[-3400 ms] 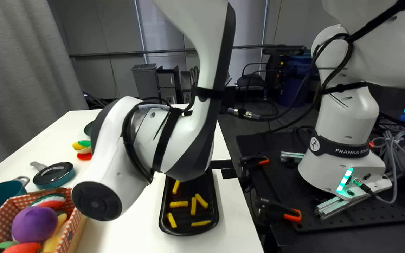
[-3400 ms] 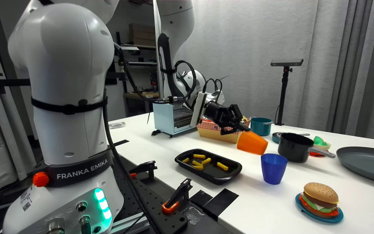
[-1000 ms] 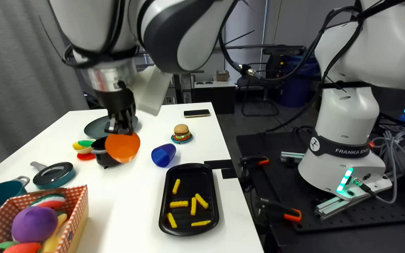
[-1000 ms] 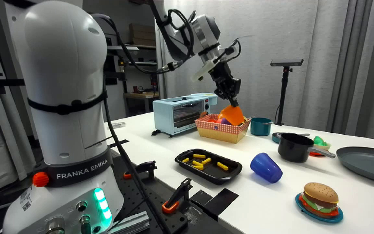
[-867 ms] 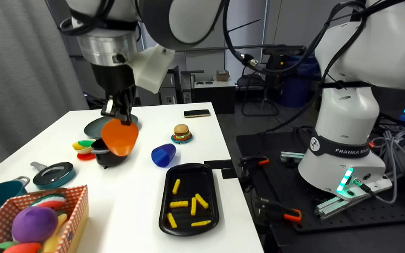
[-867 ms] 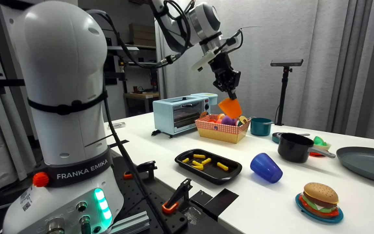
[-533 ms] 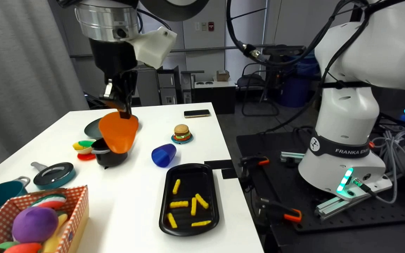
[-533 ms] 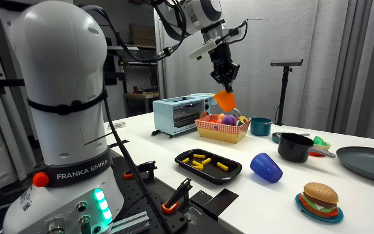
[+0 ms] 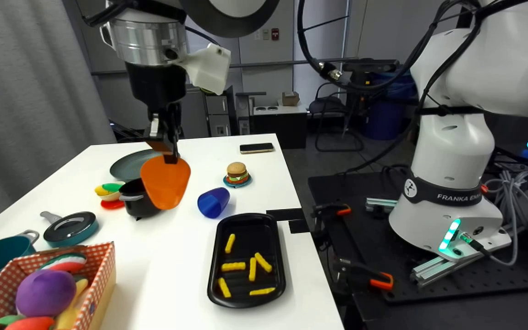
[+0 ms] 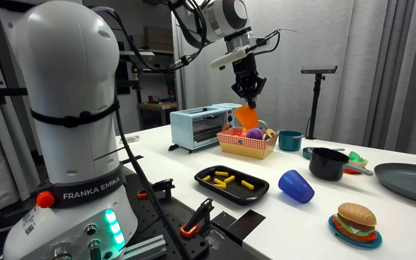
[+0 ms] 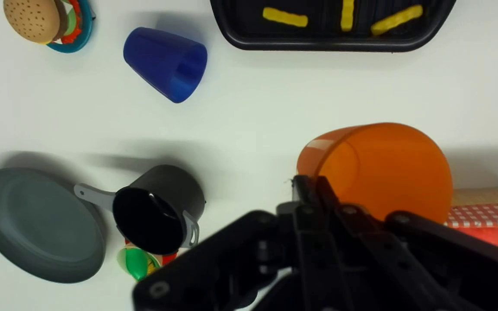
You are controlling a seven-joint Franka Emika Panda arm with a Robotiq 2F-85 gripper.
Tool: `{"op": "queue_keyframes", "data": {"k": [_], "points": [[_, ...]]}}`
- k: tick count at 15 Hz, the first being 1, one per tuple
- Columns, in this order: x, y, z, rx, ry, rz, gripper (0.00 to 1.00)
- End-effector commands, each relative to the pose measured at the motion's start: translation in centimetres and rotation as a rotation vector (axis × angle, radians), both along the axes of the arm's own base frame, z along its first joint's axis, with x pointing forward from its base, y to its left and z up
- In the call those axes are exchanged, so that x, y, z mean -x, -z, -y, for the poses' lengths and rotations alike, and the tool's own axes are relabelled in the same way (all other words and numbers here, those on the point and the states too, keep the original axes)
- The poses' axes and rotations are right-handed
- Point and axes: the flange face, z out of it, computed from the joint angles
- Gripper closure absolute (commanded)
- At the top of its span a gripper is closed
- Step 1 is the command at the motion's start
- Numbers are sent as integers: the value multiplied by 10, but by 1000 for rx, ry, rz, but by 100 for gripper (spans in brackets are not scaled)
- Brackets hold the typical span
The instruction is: Pour the contents of the orange cup onto the oven tray
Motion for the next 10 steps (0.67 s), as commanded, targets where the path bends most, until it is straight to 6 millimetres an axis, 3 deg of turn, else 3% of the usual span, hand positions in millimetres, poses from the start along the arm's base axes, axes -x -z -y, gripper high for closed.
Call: {"op": "queue_keyframes", "data": {"k": [1,4,10], "points": [[-8,27,3,-10,-62,-50,99],[-18,45,10,4,-82,-82,99],[-48,65,-5,15,-95,-107,99]]}}
